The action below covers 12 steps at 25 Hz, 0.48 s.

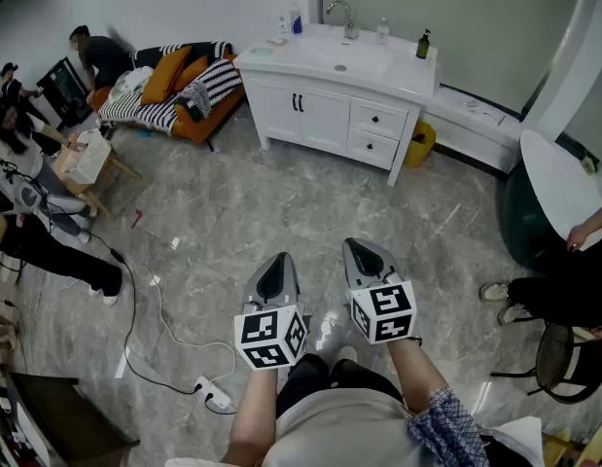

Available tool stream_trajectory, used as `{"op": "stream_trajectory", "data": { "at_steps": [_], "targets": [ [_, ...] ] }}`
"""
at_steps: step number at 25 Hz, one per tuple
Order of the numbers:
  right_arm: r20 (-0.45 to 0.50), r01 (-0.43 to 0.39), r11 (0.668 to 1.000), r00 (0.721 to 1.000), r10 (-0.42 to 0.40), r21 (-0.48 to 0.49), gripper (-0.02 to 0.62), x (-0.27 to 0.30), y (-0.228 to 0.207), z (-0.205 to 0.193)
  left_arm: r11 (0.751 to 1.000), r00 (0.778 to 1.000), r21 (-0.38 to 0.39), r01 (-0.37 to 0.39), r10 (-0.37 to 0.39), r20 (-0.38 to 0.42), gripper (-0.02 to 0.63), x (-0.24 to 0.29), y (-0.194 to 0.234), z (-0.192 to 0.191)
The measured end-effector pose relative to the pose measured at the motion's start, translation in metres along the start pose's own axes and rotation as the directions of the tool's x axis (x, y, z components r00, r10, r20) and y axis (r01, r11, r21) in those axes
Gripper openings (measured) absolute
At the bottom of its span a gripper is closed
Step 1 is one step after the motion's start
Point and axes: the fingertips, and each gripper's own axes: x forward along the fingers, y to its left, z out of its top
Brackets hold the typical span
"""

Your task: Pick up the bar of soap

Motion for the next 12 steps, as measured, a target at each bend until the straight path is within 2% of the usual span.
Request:
{"op": "stream_trajectory", "data": {
  "at_steps": [12],
  "targets": [
    [-0.019,0.018,1.000,1.000,-0.018,-0.007,0.014,-0.010,-0.006,-0.005,1.000,1.000,0.012,0.010,-0.010,-0.020,0.005,0.001,-0.015,-0.007]
  ]
}}
